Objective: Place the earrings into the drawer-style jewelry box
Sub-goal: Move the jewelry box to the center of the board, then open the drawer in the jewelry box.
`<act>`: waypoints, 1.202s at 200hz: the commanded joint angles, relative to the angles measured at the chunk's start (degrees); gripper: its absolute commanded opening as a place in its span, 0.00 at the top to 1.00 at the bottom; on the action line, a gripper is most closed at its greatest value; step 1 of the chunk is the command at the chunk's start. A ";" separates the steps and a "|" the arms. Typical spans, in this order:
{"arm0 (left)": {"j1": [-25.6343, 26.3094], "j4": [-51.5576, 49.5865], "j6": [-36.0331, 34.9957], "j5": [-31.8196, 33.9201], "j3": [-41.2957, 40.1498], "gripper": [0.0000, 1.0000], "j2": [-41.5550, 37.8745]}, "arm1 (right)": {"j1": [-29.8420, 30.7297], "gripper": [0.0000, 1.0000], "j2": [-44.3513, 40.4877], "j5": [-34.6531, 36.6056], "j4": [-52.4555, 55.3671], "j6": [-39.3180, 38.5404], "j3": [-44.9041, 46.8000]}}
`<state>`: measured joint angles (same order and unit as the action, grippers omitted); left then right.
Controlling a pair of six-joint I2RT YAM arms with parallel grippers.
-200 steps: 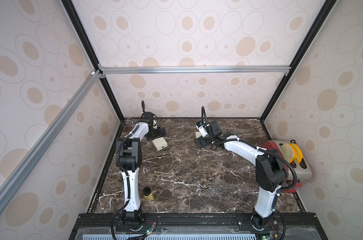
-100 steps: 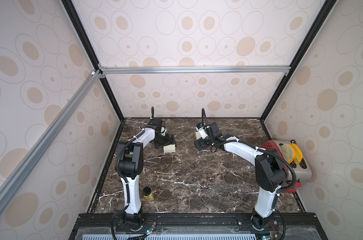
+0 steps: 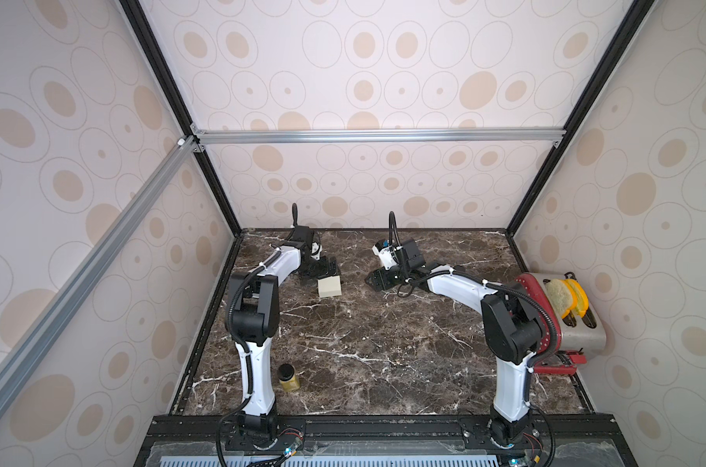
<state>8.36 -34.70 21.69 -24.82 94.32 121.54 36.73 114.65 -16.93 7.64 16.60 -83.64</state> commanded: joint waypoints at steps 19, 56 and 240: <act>-0.07 0.33 1.16 -4.60 3.31 0.01 1.94 | 0.02 0.32 4.07 -7.47 -6.46 8.40 -2.72; 0.47 0.65 1.65 -5.53 2.44 0.01 1.12 | 0.07 0.53 8.63 -12.26 -6.30 12.23 -7.04; -0.45 -6.67 -1.81 5.25 -6.00 0.08 -6.63 | 1.91 0.75 22.96 -19.15 -10.17 22.59 -16.91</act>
<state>8.10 -37.85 21.56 -20.58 87.57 113.38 38.24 135.72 -34.72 -1.80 37.67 -99.00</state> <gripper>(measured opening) 0.936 0.252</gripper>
